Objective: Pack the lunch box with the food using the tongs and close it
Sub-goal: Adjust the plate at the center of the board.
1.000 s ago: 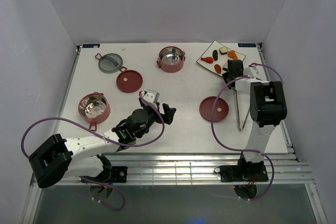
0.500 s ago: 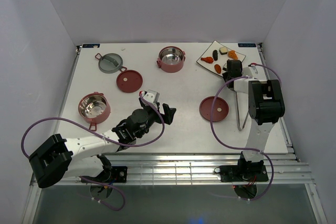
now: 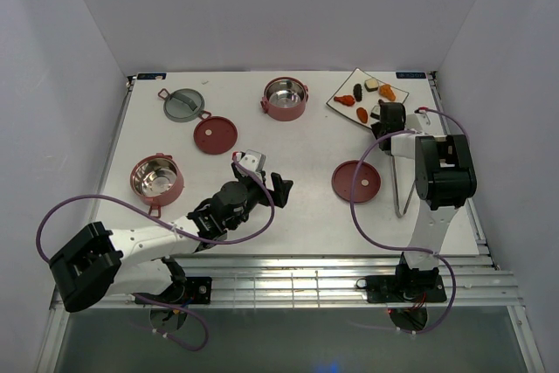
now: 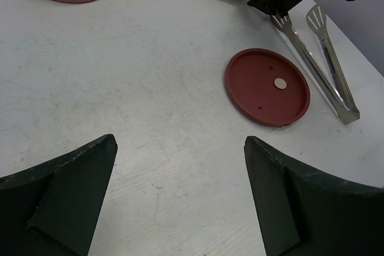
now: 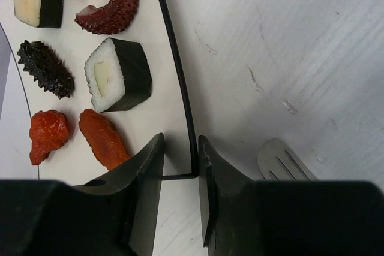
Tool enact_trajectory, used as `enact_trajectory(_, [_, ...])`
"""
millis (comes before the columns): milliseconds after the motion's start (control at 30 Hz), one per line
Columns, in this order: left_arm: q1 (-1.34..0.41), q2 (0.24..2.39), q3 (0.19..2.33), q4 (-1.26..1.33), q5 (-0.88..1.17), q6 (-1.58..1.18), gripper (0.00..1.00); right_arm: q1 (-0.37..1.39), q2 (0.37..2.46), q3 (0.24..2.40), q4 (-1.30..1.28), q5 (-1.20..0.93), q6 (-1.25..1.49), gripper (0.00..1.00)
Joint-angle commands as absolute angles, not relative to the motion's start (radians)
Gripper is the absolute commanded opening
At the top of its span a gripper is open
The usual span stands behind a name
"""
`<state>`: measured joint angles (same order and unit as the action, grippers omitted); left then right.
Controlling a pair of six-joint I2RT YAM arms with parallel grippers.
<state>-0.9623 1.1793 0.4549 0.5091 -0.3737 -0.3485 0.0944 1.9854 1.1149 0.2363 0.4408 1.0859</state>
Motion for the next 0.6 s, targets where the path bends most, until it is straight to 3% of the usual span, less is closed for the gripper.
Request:
enact_trajectory(0, [-0.962,1.184,0.463,0.526,-0.385,-0.347,0.98,0.094,1.907,1.039,0.207,0.428,0.999,0.08])
enact_trajectory(267, [-0.934,1.227,0.523,0.439,-0.410,-0.432,0.95,0.092,1.865,0.991,0.242,0.273,0.879,0.08])
enact_trajectory(400, [-0.853,1.288,0.587,0.378,-0.207,-0.543,0.93,0.089,1.852,0.982,0.244,0.203,0.804,0.08])
enact_trajectory(567, [-0.799,1.362,0.698,0.281,-0.135,-0.568,0.92,0.071,1.838,0.973,0.258,0.059,0.729,0.08])
